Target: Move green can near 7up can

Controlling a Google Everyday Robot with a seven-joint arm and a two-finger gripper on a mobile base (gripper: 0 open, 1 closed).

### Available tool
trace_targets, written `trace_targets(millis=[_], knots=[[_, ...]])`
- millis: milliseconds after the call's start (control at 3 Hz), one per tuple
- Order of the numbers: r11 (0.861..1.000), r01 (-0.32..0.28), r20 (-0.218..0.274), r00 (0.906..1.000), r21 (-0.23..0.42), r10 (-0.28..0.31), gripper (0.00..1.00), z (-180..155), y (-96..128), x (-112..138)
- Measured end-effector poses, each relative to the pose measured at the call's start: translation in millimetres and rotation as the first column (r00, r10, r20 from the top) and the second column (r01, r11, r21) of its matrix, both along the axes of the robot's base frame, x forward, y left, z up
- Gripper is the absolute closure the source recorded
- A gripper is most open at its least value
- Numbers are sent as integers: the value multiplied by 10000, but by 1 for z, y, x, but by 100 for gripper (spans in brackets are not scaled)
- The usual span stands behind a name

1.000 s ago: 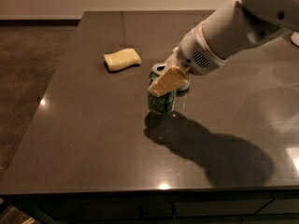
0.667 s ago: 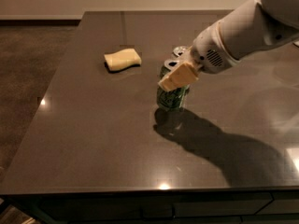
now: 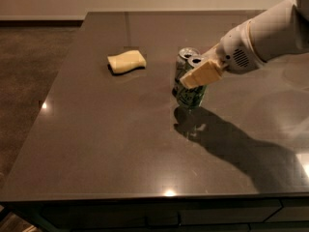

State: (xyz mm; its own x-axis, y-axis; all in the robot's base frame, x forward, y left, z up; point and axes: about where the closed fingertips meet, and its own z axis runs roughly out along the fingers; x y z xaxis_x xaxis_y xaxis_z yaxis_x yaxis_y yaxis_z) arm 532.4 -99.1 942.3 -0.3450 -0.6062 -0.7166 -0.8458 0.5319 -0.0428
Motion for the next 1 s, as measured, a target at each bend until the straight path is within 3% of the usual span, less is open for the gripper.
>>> trace_targets(millis=[1000], knots=[[9991,287,745,9969,-300,-264,100,-12,-10,19]])
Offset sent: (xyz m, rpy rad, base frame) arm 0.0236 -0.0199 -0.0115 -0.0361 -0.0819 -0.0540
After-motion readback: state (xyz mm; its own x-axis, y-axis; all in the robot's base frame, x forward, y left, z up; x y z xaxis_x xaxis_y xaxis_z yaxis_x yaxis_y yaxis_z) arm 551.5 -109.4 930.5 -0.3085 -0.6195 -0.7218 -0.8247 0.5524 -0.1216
